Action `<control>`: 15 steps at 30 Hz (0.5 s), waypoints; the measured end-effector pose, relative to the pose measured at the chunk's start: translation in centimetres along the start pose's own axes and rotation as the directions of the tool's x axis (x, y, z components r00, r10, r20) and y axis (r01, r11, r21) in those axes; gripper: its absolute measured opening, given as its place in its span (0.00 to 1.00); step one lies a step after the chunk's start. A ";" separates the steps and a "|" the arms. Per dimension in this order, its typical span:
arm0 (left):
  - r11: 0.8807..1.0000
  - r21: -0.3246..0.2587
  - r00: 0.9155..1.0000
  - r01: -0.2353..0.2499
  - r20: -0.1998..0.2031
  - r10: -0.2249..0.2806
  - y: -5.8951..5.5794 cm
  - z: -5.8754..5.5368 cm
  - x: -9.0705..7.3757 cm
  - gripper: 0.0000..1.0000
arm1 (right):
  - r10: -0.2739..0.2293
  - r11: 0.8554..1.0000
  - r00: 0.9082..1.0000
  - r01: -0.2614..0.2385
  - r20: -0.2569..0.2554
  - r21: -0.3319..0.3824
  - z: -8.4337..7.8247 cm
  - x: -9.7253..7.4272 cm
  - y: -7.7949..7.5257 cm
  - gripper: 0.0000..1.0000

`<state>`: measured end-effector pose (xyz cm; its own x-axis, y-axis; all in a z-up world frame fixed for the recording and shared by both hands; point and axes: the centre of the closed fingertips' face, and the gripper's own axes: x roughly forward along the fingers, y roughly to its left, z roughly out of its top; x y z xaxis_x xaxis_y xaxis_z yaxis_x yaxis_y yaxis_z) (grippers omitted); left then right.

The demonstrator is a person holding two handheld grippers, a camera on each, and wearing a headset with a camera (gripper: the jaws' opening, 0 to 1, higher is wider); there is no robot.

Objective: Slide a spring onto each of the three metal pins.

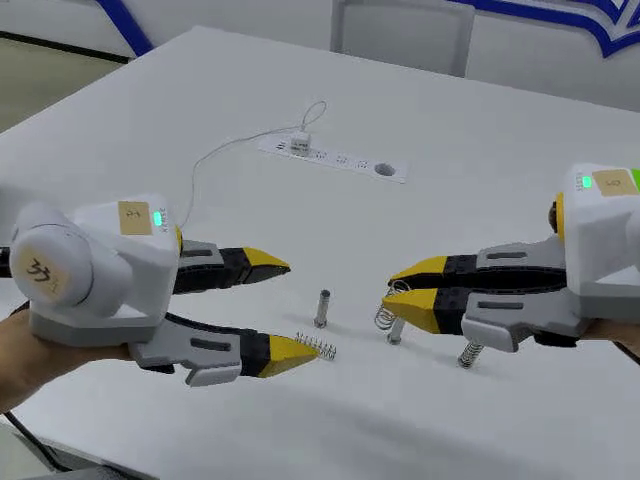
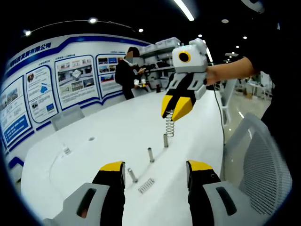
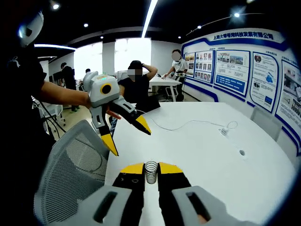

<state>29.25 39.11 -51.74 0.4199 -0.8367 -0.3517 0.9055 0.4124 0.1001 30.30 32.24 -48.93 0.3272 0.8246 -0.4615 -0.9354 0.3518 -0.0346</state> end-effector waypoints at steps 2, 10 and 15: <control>1.000 -0.015 1.000 -0.008 -0.007 0.008 0.4 -0.4 -0.4 0.56 | -0.027 1.000 1.000 0.027 0.003 0.013 0.0 -0.4 -0.9 0.10; 0.999 -0.044 1.000 -0.010 -0.021 0.010 1.2 -1.0 -1.0 0.77 | -0.098 0.993 0.995 0.098 -0.004 0.059 -0.5 -0.8 -3.6 0.10; 0.998 -0.055 0.999 -0.034 -0.005 0.033 2.1 -0.8 -1.1 0.77 | -0.126 0.988 0.992 0.126 -0.012 0.084 -1.4 -0.4 -5.1 0.10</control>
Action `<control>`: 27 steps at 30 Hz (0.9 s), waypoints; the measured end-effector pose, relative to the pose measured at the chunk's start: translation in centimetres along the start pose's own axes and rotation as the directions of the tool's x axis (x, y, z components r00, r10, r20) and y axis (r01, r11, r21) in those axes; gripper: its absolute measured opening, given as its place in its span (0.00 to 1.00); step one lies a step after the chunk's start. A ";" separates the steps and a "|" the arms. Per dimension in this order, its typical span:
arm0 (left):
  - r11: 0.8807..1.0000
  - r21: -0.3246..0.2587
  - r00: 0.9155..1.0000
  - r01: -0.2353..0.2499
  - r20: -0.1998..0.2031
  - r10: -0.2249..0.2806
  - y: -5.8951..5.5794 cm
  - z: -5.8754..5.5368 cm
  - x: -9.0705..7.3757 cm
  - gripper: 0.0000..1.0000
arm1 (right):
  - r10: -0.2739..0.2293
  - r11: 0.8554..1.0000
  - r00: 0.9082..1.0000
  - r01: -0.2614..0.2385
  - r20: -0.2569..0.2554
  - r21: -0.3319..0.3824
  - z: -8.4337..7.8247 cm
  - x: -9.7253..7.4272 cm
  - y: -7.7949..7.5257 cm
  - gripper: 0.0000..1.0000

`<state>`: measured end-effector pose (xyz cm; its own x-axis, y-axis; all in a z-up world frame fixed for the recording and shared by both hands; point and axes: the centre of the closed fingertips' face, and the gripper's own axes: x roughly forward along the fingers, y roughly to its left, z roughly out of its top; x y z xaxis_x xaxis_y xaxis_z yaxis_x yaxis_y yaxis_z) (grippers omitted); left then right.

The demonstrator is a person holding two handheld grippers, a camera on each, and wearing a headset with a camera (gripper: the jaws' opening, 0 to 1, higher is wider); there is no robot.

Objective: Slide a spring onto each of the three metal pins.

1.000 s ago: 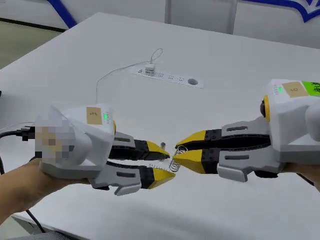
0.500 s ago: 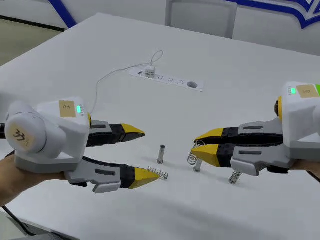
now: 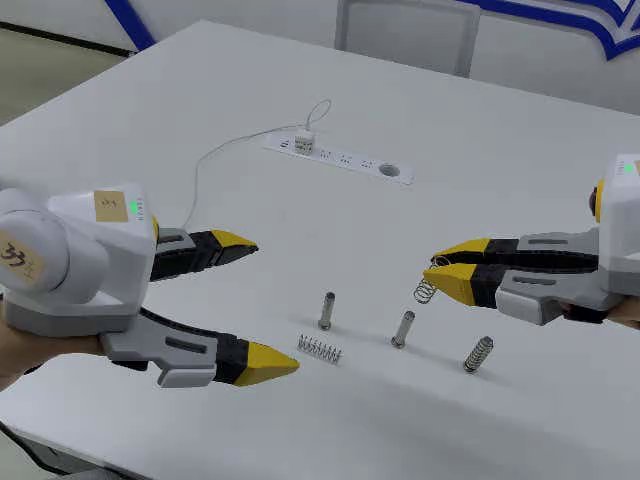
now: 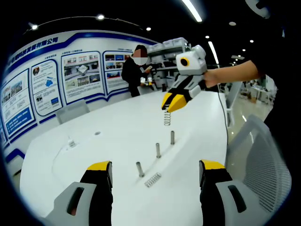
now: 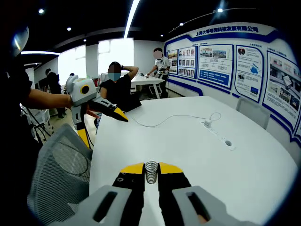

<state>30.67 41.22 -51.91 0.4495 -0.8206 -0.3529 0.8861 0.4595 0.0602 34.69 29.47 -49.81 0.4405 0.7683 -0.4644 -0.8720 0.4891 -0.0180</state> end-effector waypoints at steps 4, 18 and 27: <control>1.000 -0.005 1.000 -0.009 0.007 0.009 0.5 0.2 0.0 0.80 | -0.030 0.999 1.000 0.030 -0.005 0.040 -1.0 0.5 -1.3 0.10; 0.998 -0.056 0.999 -0.014 0.040 0.016 1.5 0.5 0.2 0.88 | -0.074 0.990 0.996 0.080 -0.054 0.114 -4.4 3.3 -3.6 0.10; 0.997 -0.068 0.999 -0.041 0.025 0.043 2.0 0.3 0.3 0.98 | -0.076 0.986 0.995 0.085 -0.068 0.146 -5.5 4.0 -3.7 0.10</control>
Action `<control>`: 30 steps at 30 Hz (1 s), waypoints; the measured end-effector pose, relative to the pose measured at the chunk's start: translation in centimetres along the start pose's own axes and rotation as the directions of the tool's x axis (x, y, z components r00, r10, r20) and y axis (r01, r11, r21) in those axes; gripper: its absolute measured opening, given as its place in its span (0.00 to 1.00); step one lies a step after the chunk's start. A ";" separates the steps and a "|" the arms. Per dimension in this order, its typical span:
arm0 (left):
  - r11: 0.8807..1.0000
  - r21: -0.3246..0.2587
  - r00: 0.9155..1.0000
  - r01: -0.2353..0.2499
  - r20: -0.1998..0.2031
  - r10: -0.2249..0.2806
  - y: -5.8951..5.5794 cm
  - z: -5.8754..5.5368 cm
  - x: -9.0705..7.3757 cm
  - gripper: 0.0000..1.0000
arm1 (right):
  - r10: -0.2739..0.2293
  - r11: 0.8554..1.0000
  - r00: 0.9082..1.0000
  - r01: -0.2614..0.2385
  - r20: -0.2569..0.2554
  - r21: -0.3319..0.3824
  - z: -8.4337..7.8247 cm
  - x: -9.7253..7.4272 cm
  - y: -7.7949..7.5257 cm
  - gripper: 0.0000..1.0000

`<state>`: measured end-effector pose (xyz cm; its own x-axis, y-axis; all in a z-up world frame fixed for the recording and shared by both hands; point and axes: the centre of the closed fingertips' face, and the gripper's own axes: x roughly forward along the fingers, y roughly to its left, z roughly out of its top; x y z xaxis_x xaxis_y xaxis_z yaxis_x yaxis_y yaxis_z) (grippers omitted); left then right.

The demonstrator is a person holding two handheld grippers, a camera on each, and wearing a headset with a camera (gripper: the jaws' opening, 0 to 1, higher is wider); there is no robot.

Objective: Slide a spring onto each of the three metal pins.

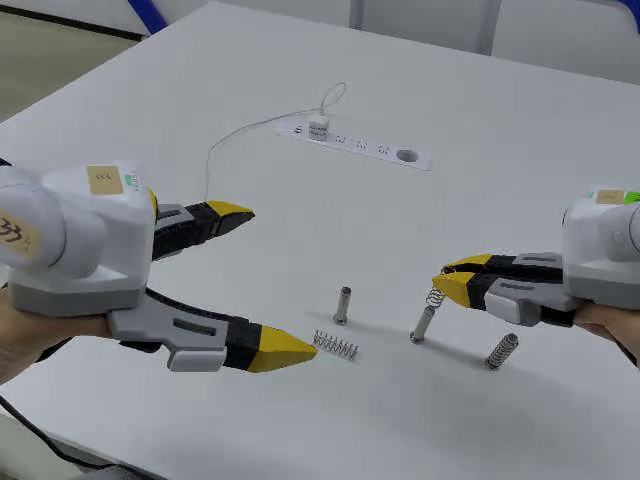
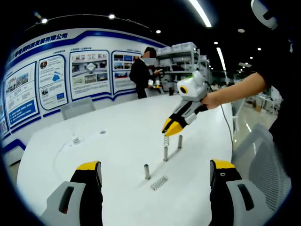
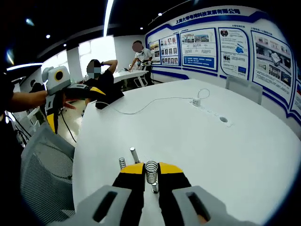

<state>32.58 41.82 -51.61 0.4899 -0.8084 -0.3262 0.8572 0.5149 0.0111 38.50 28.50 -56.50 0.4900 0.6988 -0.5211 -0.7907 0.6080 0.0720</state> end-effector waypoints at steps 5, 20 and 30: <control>1.000 -0.012 1.000 -0.013 -0.013 0.013 0.1 -0.3 -0.1 1.00 | -0.004 1.000 1.000 0.004 -0.005 0.004 -0.4 0.3 0.0 0.10; 0.999 -0.034 0.999 -0.039 -0.029 0.038 0.1 -0.7 -0.3 1.00 | -0.019 1.000 0.999 0.018 -0.040 -0.024 -2.2 1.3 -0.4 0.10; 0.998 -0.040 0.998 -0.049 -0.040 0.048 0.3 -0.8 -0.1 1.00 | -0.013 1.000 0.998 0.011 -0.061 -0.021 -3.7 2.2 -0.5 0.11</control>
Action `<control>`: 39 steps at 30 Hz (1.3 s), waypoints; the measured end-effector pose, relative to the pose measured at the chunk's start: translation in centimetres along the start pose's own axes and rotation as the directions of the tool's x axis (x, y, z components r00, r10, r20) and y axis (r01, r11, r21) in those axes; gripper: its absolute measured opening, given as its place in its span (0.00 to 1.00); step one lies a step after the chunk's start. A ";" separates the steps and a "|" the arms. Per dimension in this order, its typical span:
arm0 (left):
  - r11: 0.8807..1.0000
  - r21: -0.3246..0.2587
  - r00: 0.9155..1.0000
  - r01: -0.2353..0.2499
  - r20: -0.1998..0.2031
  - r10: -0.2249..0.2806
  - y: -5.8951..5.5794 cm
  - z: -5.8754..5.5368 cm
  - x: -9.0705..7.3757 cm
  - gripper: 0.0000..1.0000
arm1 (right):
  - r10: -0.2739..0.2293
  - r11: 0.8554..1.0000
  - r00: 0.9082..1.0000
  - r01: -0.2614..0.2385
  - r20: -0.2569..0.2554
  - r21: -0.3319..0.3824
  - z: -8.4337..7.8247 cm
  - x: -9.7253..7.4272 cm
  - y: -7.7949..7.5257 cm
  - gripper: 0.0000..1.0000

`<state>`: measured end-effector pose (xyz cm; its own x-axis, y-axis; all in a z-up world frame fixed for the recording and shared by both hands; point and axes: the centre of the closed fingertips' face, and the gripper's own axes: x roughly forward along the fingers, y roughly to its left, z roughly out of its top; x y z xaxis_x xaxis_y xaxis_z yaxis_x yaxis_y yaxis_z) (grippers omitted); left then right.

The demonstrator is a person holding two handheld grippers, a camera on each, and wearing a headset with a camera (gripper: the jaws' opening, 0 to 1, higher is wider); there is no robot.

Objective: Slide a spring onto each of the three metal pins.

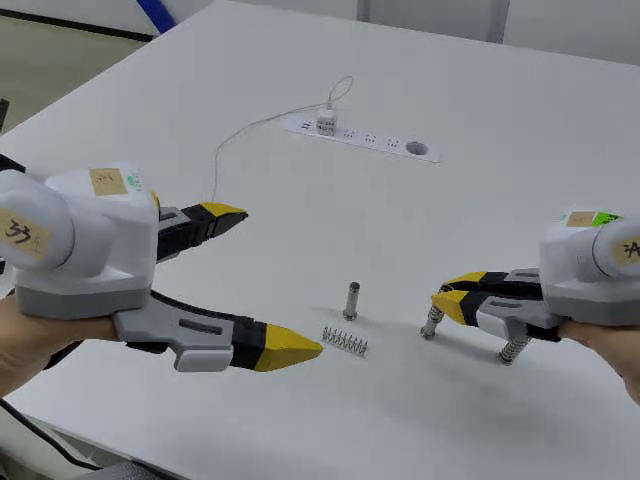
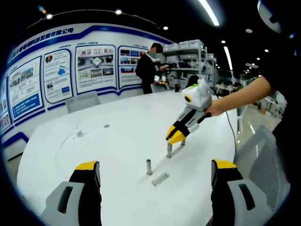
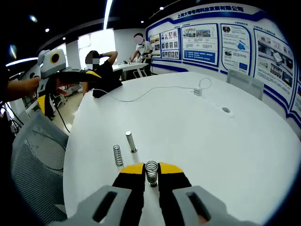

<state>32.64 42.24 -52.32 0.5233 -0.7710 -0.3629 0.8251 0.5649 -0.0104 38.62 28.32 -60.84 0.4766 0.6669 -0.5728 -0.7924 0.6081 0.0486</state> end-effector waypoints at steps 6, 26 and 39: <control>1.000 -0.002 1.000 -0.001 -0.009 0.001 -0.1 -0.2 0.0 1.00 | -0.005 1.000 1.000 0.005 -0.011 -0.006 -0.7 0.5 0.1 0.11; 1.000 -0.013 1.000 -0.003 -0.007 0.003 -0.2 -0.5 -0.2 1.00 | -0.008 1.000 0.999 0.007 -0.052 -0.018 -2.1 1.2 0.4 0.11; 1.000 -0.014 1.000 -0.001 -0.006 0.001 -0.5 -0.5 -0.4 1.00 | -0.008 1.000 0.998 0.008 -0.060 0.001 -2.2 1.3 0.6 0.12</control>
<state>31.92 42.40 -52.61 0.5230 -0.7685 -0.3686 0.8213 0.5701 -0.0231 37.93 28.54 -63.35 0.4587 0.6350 -0.6216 -0.7884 0.6135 0.0450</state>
